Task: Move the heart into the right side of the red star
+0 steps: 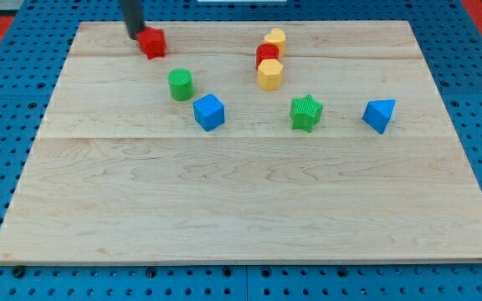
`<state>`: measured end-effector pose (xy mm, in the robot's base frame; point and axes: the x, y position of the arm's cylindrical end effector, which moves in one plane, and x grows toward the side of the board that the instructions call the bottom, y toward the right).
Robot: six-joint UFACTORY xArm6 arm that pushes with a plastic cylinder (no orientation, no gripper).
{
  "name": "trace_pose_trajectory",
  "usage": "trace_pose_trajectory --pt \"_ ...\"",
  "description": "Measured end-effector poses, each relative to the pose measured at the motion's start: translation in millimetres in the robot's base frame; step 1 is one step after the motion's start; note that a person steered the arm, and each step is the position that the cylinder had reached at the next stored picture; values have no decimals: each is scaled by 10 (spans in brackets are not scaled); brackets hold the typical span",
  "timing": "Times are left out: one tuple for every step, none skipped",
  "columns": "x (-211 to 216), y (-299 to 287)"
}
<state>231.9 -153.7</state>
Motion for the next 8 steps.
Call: trace_pose_trajectory --pt "111 365" --pt "345 605" --pt "5 997" --pt "-349 1889" --pt "-392 2552" --pt "-216 2266" --pt "-138 1837" --pt "113 1815"
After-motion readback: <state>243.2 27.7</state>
